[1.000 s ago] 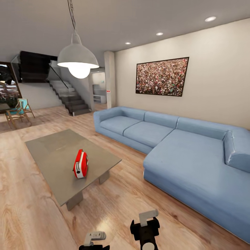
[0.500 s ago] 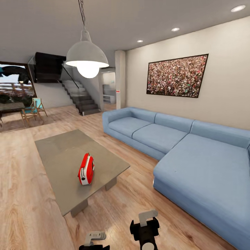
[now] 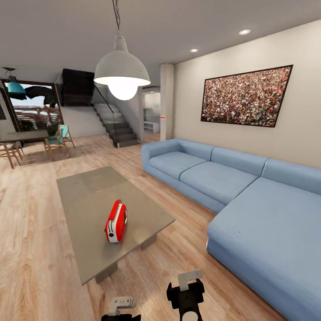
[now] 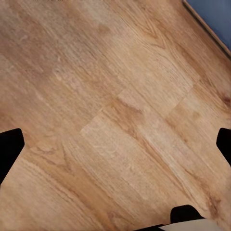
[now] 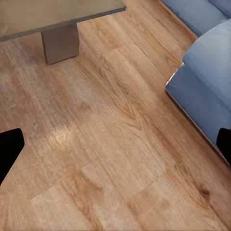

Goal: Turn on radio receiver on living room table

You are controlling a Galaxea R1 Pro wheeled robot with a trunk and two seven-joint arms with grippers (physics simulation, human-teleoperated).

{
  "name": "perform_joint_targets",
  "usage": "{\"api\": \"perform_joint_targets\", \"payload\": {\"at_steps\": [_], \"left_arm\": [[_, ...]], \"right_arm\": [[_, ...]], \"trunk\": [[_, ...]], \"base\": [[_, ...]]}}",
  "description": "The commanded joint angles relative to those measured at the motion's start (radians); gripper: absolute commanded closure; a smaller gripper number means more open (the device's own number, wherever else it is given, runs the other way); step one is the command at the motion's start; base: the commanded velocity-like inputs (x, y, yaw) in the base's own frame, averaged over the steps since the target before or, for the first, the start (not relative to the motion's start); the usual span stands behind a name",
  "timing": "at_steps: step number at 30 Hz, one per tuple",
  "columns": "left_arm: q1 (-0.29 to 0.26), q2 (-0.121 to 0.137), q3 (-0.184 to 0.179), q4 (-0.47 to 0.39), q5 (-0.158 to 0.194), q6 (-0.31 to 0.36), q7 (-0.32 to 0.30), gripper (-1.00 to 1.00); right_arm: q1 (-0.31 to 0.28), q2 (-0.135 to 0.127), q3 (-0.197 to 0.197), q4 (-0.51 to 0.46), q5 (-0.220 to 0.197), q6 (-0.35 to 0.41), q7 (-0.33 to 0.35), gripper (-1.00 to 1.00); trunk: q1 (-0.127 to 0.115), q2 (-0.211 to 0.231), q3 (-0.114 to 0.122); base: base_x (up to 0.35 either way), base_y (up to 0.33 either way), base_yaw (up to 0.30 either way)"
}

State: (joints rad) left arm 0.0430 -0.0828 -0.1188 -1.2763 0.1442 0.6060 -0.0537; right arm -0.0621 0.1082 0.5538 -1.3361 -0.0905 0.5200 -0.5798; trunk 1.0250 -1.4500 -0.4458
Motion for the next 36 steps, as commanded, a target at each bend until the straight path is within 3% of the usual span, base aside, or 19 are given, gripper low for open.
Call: {"api": "perform_joint_targets", "payload": {"at_steps": [1, 7, 19, 22, 25, 28, 32, 36], "left_arm": [[0.0, 0.0, 0.0, 0.0, 0.0, 0.0, 0.0, -1.0], [0.0, 0.0, 0.0, 0.0, 0.002, 0.001, -0.001, -1.0], [0.0, 0.0, -0.001, 0.0, 0.002, 0.002, -0.002, -1.0], [0.0, 0.0, -0.001, 0.0, 0.002, 0.004, -0.002, -1.0], [0.0, -0.004, 0.0, 0.002, 0.001, 0.004, 0.002, -1.0], [0.0, -0.02, 0.016, 0.02, 0.001, 0.004, 0.037, -1.0], [0.0, -0.043, 0.046, 0.032, 0.005, 0.001, 0.109, -1.0], [0.0, -0.049, 0.052, 0.033, 0.007, -0.001, 0.127, -1.0]], "right_arm": [[0.0, 0.0, 0.0, 0.0, 0.0, 0.0, 0.0, -1.0], [0.0, 0.007, 0.005, 0.0, 0.002, 0.0, -0.003, -1.0], [0.001, 0.016, 0.091, 0.0, 0.007, -0.003, -0.037, -1.0], [0.0, 0.016, 0.094, 0.0, 0.007, -0.021, -0.109, -1.0], [0.0, 0.016, 0.093, 0.0, 0.005, -0.051, -0.227, -1.0], [0.0, 0.016, 0.091, 0.0, 0.002, -0.058, -0.261, -1.0], [0.0, 0.016, 0.091, 0.0, -0.036, -0.061, -0.274, -1.0], [-0.001, 0.016, 0.091, 0.0, -0.089, -0.061, -0.276, -1.0]], "trunk": [[0.0, 0.0, 0.0], [0.0, 0.0, 0.0], [0.0, 0.0, 0.0], [0.0, 0.0, 0.0], [0.0, 0.0, 0.0], [0.0, 0.0, 0.0], [0.0, 0.0, 0.0], [0.0, 0.0, 0.0]], "base": [[0.011, -0.003, 0.006], [0.004, -0.001, 0.002], [0.0, 0.0, 0.0], [0.0, 0.0, 0.0], [0.0, 0.0, 0.0], [0.0, 0.0, 0.0], [0.0, 0.0, 0.0], [0.0, 0.0, 0.0]]}}
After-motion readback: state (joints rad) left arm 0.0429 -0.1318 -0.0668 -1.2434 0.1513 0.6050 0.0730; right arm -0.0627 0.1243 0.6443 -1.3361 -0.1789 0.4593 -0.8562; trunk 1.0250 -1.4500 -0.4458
